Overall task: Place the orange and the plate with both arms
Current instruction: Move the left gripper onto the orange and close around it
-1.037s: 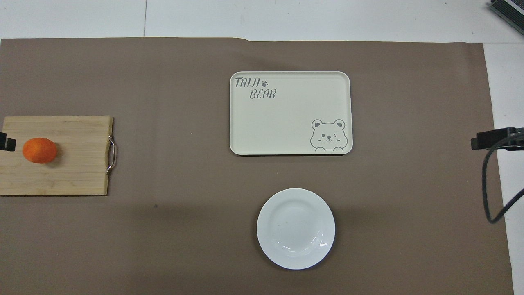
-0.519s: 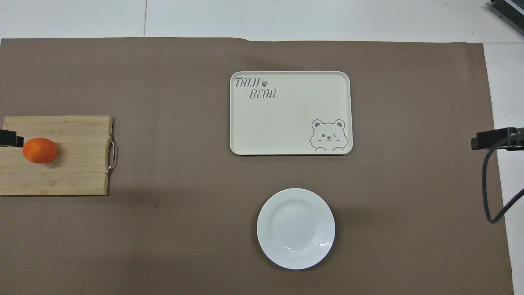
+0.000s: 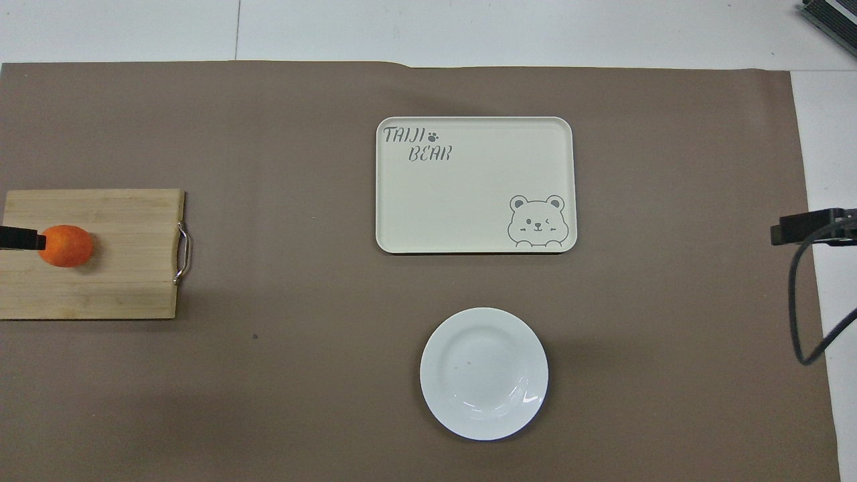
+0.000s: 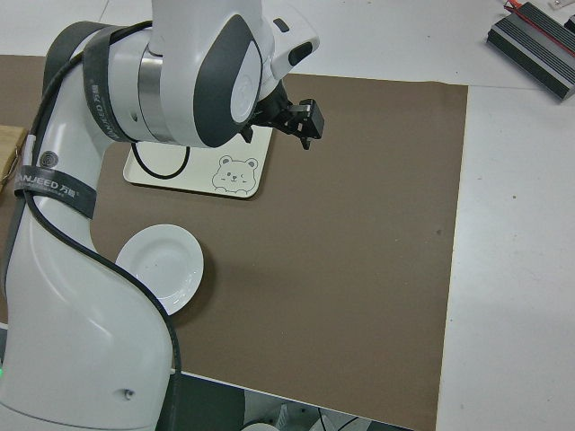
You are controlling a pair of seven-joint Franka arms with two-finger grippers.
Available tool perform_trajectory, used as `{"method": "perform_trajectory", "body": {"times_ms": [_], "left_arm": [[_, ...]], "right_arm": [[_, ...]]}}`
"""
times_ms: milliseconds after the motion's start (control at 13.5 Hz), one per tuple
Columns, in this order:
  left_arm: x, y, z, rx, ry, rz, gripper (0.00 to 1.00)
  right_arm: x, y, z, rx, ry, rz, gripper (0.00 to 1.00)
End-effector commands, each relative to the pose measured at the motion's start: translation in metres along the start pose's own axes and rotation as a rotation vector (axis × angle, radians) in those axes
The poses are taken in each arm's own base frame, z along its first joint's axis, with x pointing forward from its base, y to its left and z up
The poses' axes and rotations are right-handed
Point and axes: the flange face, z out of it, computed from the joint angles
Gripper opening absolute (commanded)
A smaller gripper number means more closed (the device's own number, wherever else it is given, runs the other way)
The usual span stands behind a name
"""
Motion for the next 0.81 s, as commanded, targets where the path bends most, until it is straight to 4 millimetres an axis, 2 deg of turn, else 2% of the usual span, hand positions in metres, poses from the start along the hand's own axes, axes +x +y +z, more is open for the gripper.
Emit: {"method": "perform_trajectory", "body": {"times_ms": [0,148,444,667,741], "left_arm": [[0.008,-0.016,0.028,0.019,0.022,0.008,1.00],[0.007,-0.030,0.044,0.020,0.021,0.018,1.00],[0.004,-0.038,0.066,-0.004,0.011,-0.002,1.00],[-0.004,-0.038,0.093,-0.021,0.015,-0.019,1.00],[-0.007,-0.045,0.101,-0.021,0.010,-0.015,1.00]], "right_arm": [[0.002,0.002,-0.002,-0.007,-0.013,0.018,1.00],[0.002,0.002,-0.002,-0.007,-0.013,0.018,1.00],[0.002,0.002,-0.002,-0.007,-0.013,0.018,1.00],[0.002,0.002,-0.002,-0.007,-0.013,0.018,1.00],[0.002,0.002,-0.002,-0.007,-0.013,0.018,1.00]]}}
